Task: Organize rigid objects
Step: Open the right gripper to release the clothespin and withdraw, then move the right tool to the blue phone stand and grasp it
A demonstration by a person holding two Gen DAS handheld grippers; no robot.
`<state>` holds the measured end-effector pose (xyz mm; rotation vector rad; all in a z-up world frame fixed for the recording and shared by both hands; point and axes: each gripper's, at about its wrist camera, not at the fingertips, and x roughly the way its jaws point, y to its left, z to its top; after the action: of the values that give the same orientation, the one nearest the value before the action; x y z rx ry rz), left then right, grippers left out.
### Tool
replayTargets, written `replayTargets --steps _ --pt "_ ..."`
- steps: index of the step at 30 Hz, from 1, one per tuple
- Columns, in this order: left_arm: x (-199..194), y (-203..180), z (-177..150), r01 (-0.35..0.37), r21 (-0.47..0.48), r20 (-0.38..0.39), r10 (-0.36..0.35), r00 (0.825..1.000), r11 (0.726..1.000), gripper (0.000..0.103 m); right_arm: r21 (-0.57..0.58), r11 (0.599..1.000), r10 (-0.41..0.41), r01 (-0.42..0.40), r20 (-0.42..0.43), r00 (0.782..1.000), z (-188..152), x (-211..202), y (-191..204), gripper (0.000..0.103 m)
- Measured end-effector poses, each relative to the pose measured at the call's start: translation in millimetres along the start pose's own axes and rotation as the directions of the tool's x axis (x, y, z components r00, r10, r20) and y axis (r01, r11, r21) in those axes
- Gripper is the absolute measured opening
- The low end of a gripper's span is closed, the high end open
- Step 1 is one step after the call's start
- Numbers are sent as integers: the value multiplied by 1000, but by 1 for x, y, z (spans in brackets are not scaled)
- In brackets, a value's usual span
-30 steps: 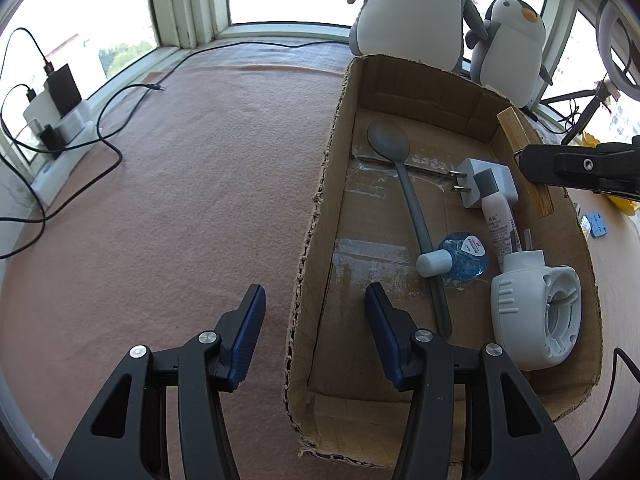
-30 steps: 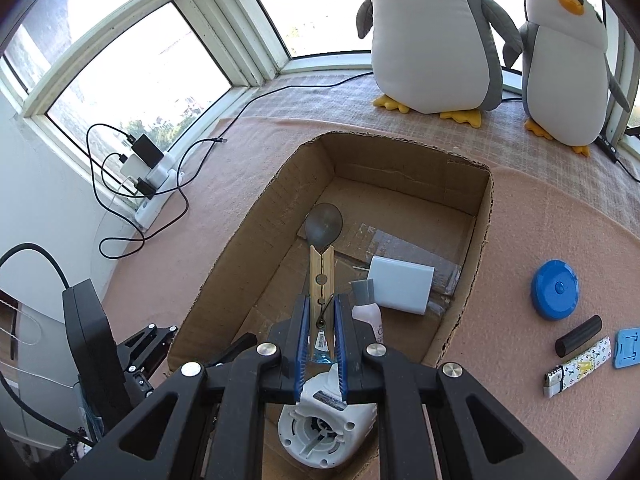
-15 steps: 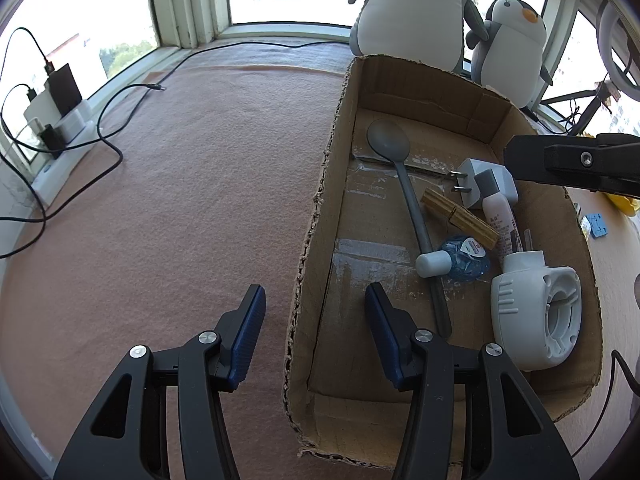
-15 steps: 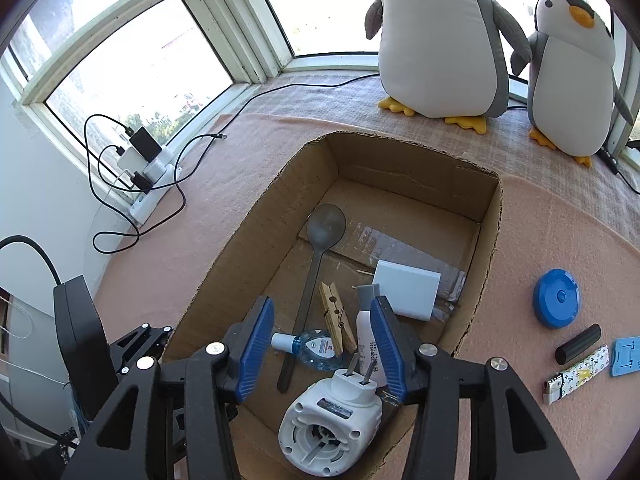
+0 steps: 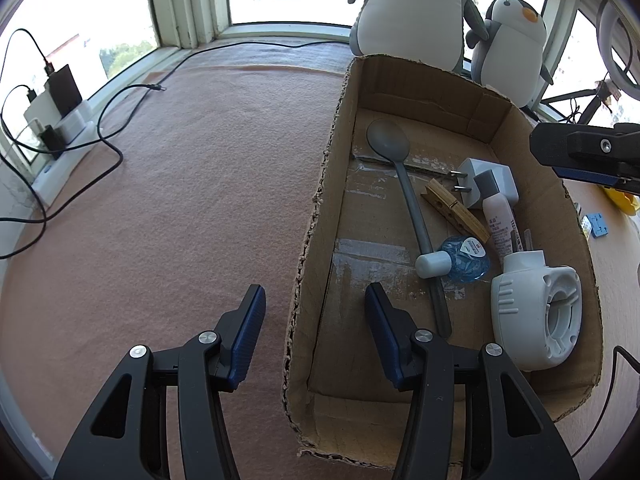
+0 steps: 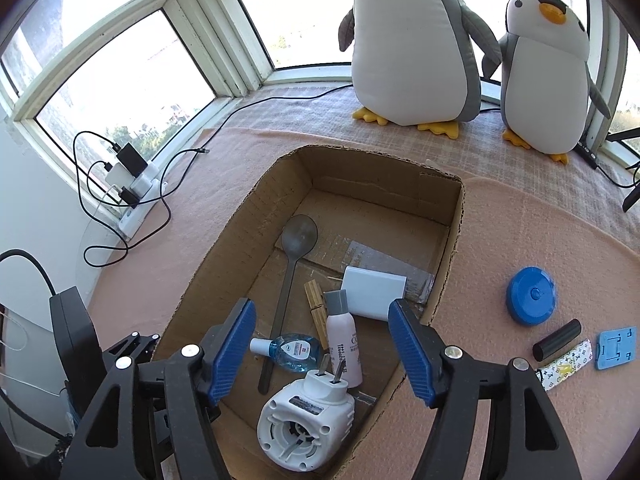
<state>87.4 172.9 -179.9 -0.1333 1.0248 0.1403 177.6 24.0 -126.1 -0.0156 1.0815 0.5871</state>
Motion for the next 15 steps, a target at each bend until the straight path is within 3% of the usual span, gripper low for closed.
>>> replayTargets --steps 15 --pt "0 0 0 0 0 0 0 1000 1000 51 51 995 -86 83 69 994 -19 -47 -52 65"
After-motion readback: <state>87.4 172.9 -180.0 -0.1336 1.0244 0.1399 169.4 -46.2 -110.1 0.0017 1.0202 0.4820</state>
